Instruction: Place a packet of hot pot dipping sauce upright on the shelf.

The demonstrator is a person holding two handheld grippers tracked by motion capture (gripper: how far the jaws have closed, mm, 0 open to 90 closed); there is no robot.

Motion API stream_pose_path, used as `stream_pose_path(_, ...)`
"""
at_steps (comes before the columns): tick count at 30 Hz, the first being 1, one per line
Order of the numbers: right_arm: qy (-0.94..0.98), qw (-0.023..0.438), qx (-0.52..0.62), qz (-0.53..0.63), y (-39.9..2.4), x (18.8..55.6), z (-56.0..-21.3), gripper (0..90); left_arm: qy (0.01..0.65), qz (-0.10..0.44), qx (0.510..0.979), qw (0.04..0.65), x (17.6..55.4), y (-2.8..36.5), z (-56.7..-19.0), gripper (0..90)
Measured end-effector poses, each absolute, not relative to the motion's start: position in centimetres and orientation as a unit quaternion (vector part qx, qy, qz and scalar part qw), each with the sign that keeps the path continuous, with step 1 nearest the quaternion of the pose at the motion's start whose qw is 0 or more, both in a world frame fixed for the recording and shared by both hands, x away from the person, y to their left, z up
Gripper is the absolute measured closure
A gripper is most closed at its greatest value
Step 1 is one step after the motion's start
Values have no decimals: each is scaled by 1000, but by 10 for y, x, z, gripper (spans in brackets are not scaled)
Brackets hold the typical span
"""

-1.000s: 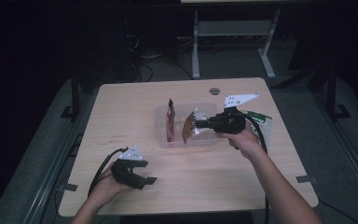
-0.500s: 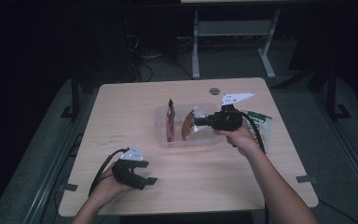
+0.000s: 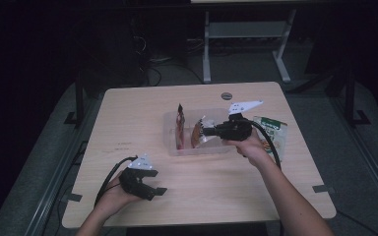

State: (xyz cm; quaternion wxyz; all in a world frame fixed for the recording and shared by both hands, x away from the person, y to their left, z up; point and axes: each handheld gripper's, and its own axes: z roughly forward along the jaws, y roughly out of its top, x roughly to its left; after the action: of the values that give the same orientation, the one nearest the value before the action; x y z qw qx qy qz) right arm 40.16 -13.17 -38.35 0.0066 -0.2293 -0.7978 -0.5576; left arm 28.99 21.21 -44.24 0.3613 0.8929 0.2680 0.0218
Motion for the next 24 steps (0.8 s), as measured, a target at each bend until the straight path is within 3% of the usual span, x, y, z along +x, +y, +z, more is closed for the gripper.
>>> stream_pose_path(16,-806,8,-243,-540,-123,405,-399,877,265,21,895,357,290,212,-443,242)
stream_pose_path(24,-800,3,-250,-546,-128,405,-397,817,267,17,894,360,290,211,-444,242)
